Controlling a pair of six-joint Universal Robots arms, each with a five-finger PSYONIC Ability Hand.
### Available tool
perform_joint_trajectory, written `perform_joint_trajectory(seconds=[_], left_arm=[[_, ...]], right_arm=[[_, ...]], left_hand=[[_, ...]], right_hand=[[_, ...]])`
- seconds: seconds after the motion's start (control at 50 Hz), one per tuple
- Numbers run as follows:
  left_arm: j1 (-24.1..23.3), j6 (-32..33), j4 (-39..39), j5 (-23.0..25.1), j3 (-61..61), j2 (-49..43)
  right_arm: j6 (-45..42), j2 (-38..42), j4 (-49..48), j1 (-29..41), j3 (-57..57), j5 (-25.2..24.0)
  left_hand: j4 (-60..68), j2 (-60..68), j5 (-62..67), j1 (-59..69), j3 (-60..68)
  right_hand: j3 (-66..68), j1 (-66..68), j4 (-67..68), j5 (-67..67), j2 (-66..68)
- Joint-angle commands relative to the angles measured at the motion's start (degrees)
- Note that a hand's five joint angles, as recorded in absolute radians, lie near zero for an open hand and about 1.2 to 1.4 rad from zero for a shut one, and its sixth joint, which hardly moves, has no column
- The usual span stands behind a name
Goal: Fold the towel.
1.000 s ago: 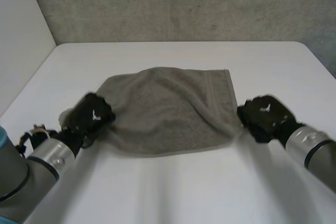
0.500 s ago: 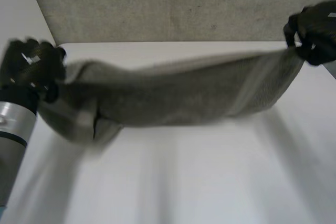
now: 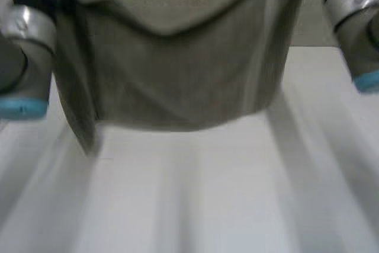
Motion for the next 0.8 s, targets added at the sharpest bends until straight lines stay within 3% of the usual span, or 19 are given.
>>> perform_joint_trajectory(seconds=[0.02,0.2,0.34,0.44,0.58,0.64,0.74,0.8], left_arm=[[-0.16,-15.04,5.17,-2.33,5.94,2.56],[0.10,-15.69,4.99,-1.10,-7.34,2.21],[0.81,-15.78,7.54,4.44,-21.75,-0.86],[0.81,-14.19,12.99,9.10,-31.07,-3.67],[0.81,-4.88,14.92,12.26,-37.66,-4.73],[1.86,4.07,14.66,13.05,-40.90,-4.20],[2.47,7.52,14.75,13.05,-41.79,-3.94],[2.47,9.54,14.75,13.05,-41.96,-3.94]], right_arm=[[5.16,-9.07,-10.64,-0.79,6.85,-0.34],[4.72,-9.07,-4.04,-0.88,15.98,-7.72],[4.37,-8.81,-3.07,-1.58,25.76,-10.72],[0.08,-7.93,-3.33,-2.29,38.83,-12.57],[-5.38,-7.14,-3.33,-4.66,46.32,-14.24],[-5.83,-7.23,-3.33,-5.28,47.65,-14.33],[-5.65,-7.58,-3.16,-6.42,48.97,-14.42],[-5.56,-7.40,-3.16,-6.51,49.14,-14.59]], left_hand=[[-6.78,-5.20,-15.50,-3.00,-8.73],[-6.78,-5.20,-15.50,-3.00,-8.73],[-6.78,-5.20,-15.50,-3.00,-8.73],[-13.82,-12.24,-22.55,-10.04,-15.77],[-18.36,-16.78,-27.09,-14.58,-20.32],[-27.08,-25.50,-35.81,-23.30,-29.04],[-31.48,-29.90,-40.21,-27.70,-33.44],[-40.56,-38.99,-49.29,-36.79,-42.52]], right_hand=[[3.55,3.32,3.07,2.24,3.33],[3.55,3.32,3.07,2.24,3.33],[3.55,3.32,3.07,2.24,3.33],[3.55,3.32,3.07,2.24,3.33],[3.55,3.32,3.07,2.24,3.33],[3.55,3.32,3.07,2.24,3.33],[3.55,3.32,3.07,2.24,3.33],[3.55,3.32,3.07,2.24,3.33]])
